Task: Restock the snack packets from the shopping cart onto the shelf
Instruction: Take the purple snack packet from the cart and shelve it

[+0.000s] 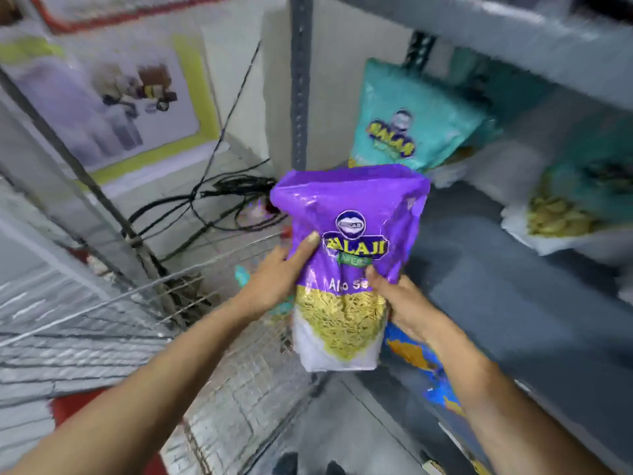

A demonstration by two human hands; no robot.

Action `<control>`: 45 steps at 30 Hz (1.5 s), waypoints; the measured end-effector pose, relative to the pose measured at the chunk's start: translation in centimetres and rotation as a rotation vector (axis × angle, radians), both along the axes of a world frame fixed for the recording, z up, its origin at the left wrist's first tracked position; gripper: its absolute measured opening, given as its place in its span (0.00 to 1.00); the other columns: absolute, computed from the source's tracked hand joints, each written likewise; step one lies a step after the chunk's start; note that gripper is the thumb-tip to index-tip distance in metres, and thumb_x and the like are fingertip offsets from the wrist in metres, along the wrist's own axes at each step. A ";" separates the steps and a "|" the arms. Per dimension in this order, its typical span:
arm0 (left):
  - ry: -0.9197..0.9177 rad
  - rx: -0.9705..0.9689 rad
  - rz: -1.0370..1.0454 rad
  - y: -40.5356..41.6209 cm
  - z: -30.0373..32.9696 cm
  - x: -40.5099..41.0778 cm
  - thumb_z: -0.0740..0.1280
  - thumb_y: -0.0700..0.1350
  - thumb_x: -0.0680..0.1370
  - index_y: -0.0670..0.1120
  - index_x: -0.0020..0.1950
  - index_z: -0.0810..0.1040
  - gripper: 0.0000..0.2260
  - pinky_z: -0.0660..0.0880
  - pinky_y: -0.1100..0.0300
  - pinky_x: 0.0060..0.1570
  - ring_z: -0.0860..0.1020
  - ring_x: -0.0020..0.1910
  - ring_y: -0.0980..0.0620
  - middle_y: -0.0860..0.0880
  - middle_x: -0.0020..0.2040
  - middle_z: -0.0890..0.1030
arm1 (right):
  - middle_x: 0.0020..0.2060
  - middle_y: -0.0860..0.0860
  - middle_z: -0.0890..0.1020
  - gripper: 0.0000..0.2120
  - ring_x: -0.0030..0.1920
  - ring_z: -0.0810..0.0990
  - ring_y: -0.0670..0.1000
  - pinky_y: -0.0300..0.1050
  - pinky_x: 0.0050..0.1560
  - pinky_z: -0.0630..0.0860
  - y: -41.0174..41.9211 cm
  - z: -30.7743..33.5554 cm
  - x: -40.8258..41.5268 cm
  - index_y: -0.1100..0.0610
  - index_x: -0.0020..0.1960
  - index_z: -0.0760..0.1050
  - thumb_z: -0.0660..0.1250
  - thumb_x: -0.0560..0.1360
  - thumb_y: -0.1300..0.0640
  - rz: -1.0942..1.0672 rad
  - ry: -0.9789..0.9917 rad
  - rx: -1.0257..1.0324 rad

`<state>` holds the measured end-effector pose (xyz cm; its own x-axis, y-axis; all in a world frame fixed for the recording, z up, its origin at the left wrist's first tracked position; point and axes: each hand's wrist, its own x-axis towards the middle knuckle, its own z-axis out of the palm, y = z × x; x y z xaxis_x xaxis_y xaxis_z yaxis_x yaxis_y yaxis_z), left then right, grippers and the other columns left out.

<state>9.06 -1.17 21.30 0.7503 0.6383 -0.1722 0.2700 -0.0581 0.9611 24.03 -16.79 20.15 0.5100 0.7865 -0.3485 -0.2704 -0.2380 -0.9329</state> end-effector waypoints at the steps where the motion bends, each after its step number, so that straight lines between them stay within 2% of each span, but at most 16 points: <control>1: -0.018 0.009 -0.054 -0.9 1.3 1.6 0.57 0.71 0.74 0.55 0.36 0.83 0.25 0.72 0.70 0.32 0.77 0.28 0.69 0.63 0.30 0.83 | 0.61 0.59 0.81 0.37 0.54 0.82 0.55 0.58 0.68 0.72 -1.5 1.1 0.5 0.61 0.68 0.74 0.69 0.63 0.44 -0.087 0.022 0.009; 5: -0.039 0.097 -0.276 -5.7 5.2 8.5 0.53 0.65 0.79 0.61 0.29 0.82 0.25 0.69 0.76 0.33 0.75 0.26 0.72 0.65 0.25 0.80 | 0.64 0.60 0.79 0.37 0.65 0.78 0.59 0.62 0.70 0.69 -8.1 4.5 3.3 0.60 0.69 0.73 0.66 0.64 0.43 -0.385 0.008 0.082; 7: -0.060 0.067 -0.386 -8.4 5.7 11.9 0.53 0.68 0.76 0.51 0.37 0.86 0.29 0.71 0.74 0.41 0.78 0.33 0.69 0.59 0.34 0.86 | 0.64 0.58 0.80 0.36 0.67 0.77 0.58 0.62 0.70 0.69 -11.8 5.7 4.6 0.58 0.69 0.73 0.67 0.65 0.42 -0.497 -0.016 0.119; 9: -0.067 0.045 -0.478 -11.8 6.0 15.1 0.53 0.70 0.74 0.48 0.34 0.85 0.32 0.72 0.72 0.37 0.77 0.31 0.66 0.55 0.32 0.86 | 0.65 0.55 0.80 0.32 0.67 0.77 0.55 0.59 0.71 0.69 -15.5 6.5 5.9 0.55 0.68 0.74 0.67 0.68 0.42 -0.587 -0.068 0.166; 12: -0.117 -0.009 -0.583 -17.2 6.3 19.2 0.55 0.66 0.77 0.48 0.22 0.77 0.31 0.68 0.69 0.26 0.71 0.21 0.63 0.56 0.20 0.77 | 0.63 0.52 0.82 0.28 0.66 0.78 0.54 0.59 0.71 0.69 -21.2 6.8 7.9 0.52 0.67 0.75 0.68 0.70 0.41 -0.687 -0.156 0.180; 15: -0.140 -0.038 -0.638 -22.4 5.9 23.3 0.57 0.68 0.73 0.44 0.29 0.77 0.30 0.70 0.62 0.30 0.73 0.25 0.56 0.51 0.25 0.78 | 0.59 0.47 0.85 0.18 0.62 0.82 0.50 0.55 0.68 0.73 -26.5 6.7 9.7 0.45 0.59 0.80 0.68 0.73 0.39 -0.789 -0.213 0.103; 17: -0.139 -0.044 -0.666 -25.7 5.5 25.7 0.59 0.64 0.77 0.38 0.34 0.78 0.30 0.69 0.58 0.35 0.73 0.31 0.52 0.44 0.31 0.79 | 0.50 0.43 0.87 0.08 0.53 0.85 0.46 0.51 0.62 0.77 -29.8 6.5 11.0 0.41 0.49 0.84 0.67 0.76 0.42 -0.880 -0.247 0.032; 21: -0.114 -0.027 -0.716 -31.6 4.6 29.1 0.59 0.61 0.79 0.30 0.37 0.77 0.32 0.71 0.54 0.42 0.74 0.35 0.49 0.39 0.37 0.81 | 0.47 0.45 0.87 0.11 0.46 0.85 0.44 0.41 0.52 0.80 -35.2 5.9 13.8 0.50 0.44 0.83 0.67 0.77 0.46 -1.067 -0.347 -0.113; 24: -0.140 0.073 -0.720 -35.0 4.0 31.0 0.61 0.59 0.79 0.40 0.33 0.80 0.26 0.73 0.51 0.43 0.76 0.33 0.47 0.35 0.39 0.84 | 0.46 0.49 0.84 0.08 0.42 0.83 0.38 0.28 0.43 0.78 -37.8 5.0 15.7 0.54 0.47 0.81 0.67 0.78 0.49 -1.175 -0.373 -0.124; 26: -0.154 0.150 -0.689 -36.2 3.3 31.9 0.63 0.58 0.79 0.45 0.25 0.74 0.26 0.70 0.52 0.39 0.78 0.36 0.36 0.31 0.38 0.81 | 0.49 0.52 0.83 0.12 0.46 0.82 0.42 0.21 0.37 0.73 -38.8 4.2 16.6 0.60 0.56 0.80 0.66 0.79 0.53 -1.203 -0.410 -0.121; 28: -0.162 0.206 -0.651 -36.7 2.4 32.5 0.63 0.57 0.79 0.46 0.23 0.68 0.27 0.71 0.49 0.39 0.78 0.43 0.31 0.29 0.38 0.80 | 0.56 0.56 0.81 0.15 0.54 0.78 0.48 0.20 0.41 0.72 -39.2 3.2 17.0 0.65 0.64 0.76 0.64 0.80 0.58 -1.166 -0.457 -0.109; 31: -0.187 0.216 -0.652 -36.3 1.4 32.6 0.61 0.59 0.78 0.47 0.27 0.71 0.24 0.73 0.50 0.42 0.80 0.44 0.32 0.34 0.38 0.84 | 0.59 0.58 0.80 0.14 0.52 0.81 0.44 0.28 0.49 0.77 -38.7 1.9 16.6 0.63 0.65 0.72 0.64 0.80 0.63 -1.118 -0.483 -0.066; 33: -0.182 0.256 -0.702 -35.6 1.1 32.1 0.58 0.62 0.77 0.49 0.36 0.77 0.20 0.75 0.49 0.48 0.82 0.48 0.37 0.39 0.44 0.86 | 0.60 0.60 0.80 0.15 0.50 0.82 0.43 0.41 0.56 0.80 -38.0 1.3 15.9 0.62 0.64 0.71 0.66 0.78 0.64 -1.175 -0.516 -0.048; 36: -0.203 0.306 -0.703 -33.2 0.9 30.7 0.61 0.58 0.79 0.48 0.52 0.81 0.17 0.74 0.55 0.53 0.83 0.52 0.46 0.46 0.50 0.87 | 0.65 0.63 0.76 0.26 0.65 0.77 0.56 0.58 0.69 0.71 -36.6 0.9 14.1 0.65 0.68 0.65 0.72 0.74 0.64 -1.304 -0.637 -0.037; 41: -0.282 0.273 -0.495 -24.2 -0.4 24.9 0.66 0.49 0.79 0.47 0.52 0.83 0.09 0.75 0.64 0.53 0.81 0.45 0.62 0.51 0.47 0.86 | 0.74 0.52 0.69 0.36 0.75 0.67 0.52 0.60 0.75 0.63 -30.1 0.2 9.4 0.56 0.76 0.62 0.75 0.73 0.54 -1.412 -0.765 0.039; 45: -0.216 0.314 -0.300 -14.3 -2.8 17.2 0.65 0.48 0.80 0.46 0.48 0.83 0.09 0.77 0.56 0.51 0.84 0.45 0.49 0.48 0.43 0.86 | 0.70 0.47 0.72 0.25 0.73 0.68 0.47 0.53 0.73 0.66 -20.1 -0.8 6.0 0.52 0.67 0.71 0.72 0.74 0.48 -1.137 -0.849 0.095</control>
